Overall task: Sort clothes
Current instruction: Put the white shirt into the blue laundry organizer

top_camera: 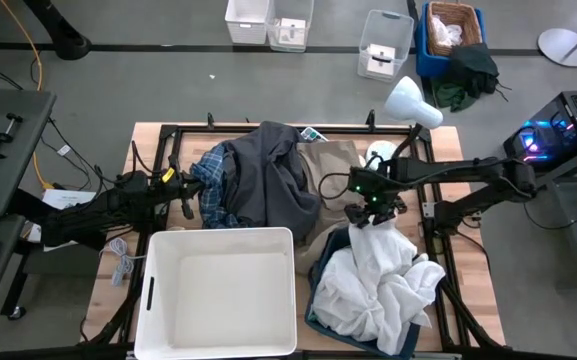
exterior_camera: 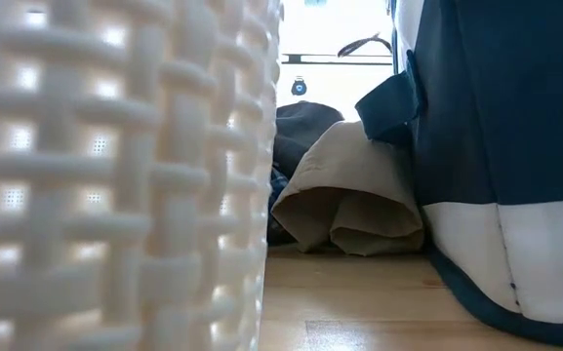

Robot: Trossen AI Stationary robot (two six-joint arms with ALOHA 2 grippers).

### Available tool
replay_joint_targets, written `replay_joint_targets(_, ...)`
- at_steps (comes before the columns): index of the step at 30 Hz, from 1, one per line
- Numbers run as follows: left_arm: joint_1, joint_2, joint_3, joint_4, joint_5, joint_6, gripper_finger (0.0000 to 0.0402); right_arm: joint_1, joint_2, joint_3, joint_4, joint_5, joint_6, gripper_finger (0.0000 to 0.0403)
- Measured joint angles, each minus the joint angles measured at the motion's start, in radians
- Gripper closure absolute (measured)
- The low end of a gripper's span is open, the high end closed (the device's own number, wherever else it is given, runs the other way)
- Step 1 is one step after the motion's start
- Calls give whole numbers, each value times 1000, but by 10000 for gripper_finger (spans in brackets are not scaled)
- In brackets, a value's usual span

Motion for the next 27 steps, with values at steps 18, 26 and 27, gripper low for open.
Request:
replay_joint_targets(18,0,0,0,0,0,0,387,230,-82,373,-262,259,-2,401)
replay_joint_targets(26,0,0,0,-1,0,0,387,457,-56,748,-170,386,37,402)
replay_joint_targets(27,0,0,0,-1,0,0,387,499,-41,760,-121,384,20,402)
